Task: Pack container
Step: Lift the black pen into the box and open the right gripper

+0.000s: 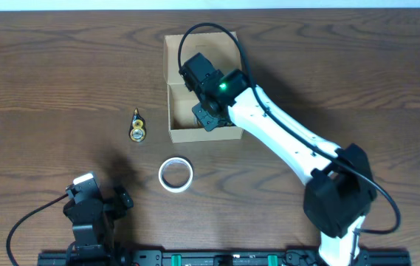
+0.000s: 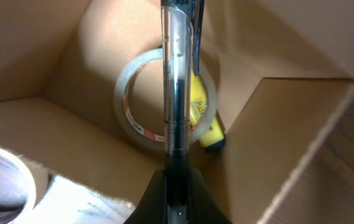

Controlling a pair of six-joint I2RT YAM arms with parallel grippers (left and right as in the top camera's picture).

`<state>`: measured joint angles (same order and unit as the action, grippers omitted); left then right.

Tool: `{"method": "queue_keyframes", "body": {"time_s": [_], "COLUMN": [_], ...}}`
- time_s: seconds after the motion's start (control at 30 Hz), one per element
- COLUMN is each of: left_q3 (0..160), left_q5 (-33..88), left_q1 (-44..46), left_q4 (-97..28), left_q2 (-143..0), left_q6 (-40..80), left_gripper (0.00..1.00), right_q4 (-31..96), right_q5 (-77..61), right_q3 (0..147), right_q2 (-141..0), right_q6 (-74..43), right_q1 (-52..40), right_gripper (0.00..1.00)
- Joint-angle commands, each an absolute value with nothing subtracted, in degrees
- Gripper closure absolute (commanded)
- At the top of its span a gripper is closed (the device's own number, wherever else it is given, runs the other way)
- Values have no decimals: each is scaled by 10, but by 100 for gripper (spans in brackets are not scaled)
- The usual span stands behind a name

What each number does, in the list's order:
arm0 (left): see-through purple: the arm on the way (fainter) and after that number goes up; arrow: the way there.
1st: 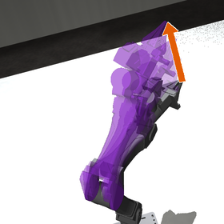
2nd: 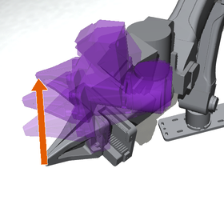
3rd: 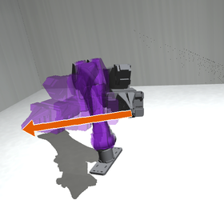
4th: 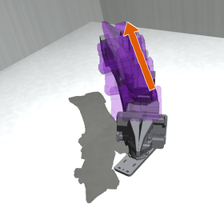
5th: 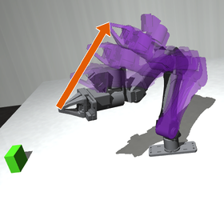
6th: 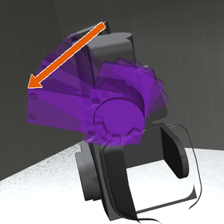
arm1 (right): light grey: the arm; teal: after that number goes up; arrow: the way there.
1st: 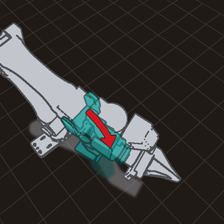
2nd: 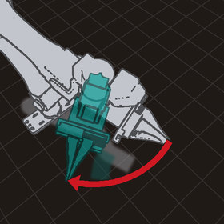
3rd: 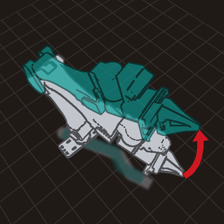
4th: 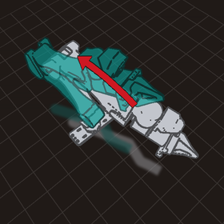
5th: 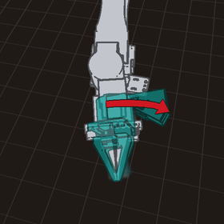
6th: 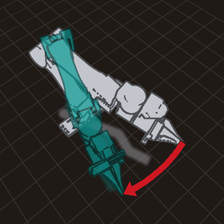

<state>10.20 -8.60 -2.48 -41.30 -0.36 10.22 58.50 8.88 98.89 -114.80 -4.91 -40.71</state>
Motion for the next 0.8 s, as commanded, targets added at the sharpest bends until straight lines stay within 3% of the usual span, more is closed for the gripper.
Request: {"method": "queue_keyframes", "body": {"time_s": [0.0, 0.47, 0.63, 0.77], "left_q3": [95, 95, 95, 95], "left_q5": [-92, -92, -92, -92], "left_q1": [-26, -26, -26, -26], "left_q4": [-417, -417, -417, -417], "left_q2": [-2, -2, -2, -2], "left_q6": [94, 94, 94, 94], "left_gripper": [5, 5, 5, 5], "right_q4": [579, 574, 559, 540], "right_q5": [90, 88, 88, 88], "right_q3": [1002, 1002, 1002, 1002], "right_q2": [-1166, -1213, -1213, -1213], "right_q6": [-29, -20, -20, -20], "right_q1": [-397, -397, -397, -397], "right_gripper": [99, 99, 76, 74]}}
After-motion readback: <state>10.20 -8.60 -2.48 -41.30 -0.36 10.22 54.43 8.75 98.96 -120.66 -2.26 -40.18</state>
